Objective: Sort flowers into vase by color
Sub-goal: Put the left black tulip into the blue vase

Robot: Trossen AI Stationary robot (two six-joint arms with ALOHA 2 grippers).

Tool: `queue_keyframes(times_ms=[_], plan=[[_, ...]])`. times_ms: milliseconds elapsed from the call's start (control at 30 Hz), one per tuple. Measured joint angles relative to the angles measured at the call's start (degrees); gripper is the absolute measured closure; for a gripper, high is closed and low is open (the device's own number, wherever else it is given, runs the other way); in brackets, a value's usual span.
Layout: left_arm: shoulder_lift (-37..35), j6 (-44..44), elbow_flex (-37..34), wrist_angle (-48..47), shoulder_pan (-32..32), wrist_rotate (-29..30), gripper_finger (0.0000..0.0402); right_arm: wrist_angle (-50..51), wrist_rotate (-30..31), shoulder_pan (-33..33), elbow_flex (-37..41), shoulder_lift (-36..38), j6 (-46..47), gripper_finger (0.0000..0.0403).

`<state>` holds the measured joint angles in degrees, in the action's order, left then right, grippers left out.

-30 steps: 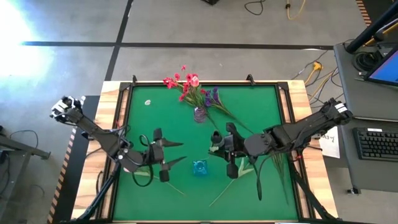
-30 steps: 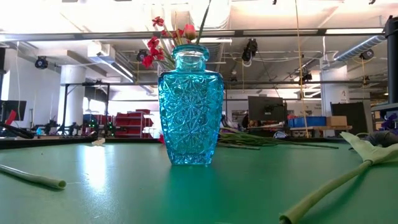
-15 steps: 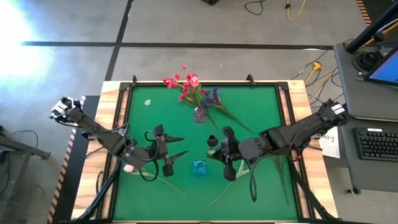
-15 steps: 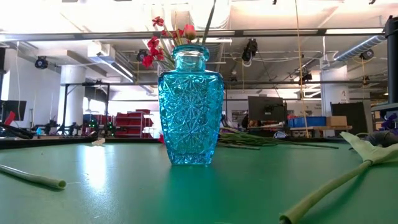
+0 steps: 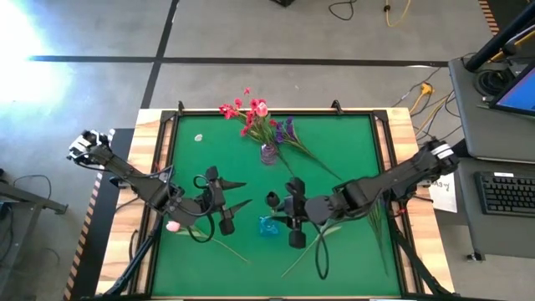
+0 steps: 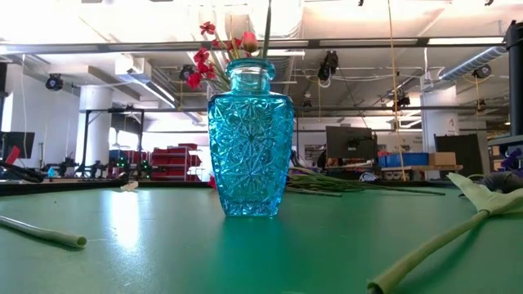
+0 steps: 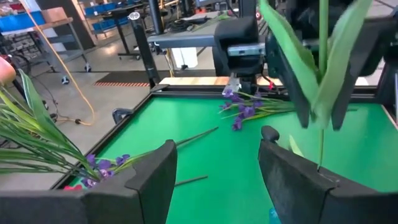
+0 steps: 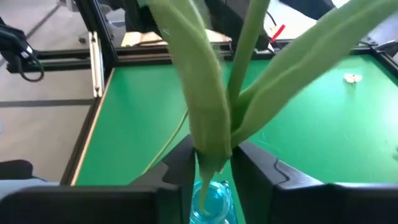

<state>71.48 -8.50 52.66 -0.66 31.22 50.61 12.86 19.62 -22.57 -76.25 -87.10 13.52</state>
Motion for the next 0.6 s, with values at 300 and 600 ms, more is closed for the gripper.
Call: queue_keyframes(times_ms=[300, 600], plan=[[0.0, -1.0, 0.0, -0.5, 0.0, 0.0, 0.0189, 0.1, 0.5, 0.0, 0.0, -0.9, -1.2, 0.0248], [0.0, -1.4, 0.0, -0.9, 0.0, 0.0, 0.0189, 1.8, 0.5, 0.0, 0.0, -0.1, -1.6, 0.0196]])
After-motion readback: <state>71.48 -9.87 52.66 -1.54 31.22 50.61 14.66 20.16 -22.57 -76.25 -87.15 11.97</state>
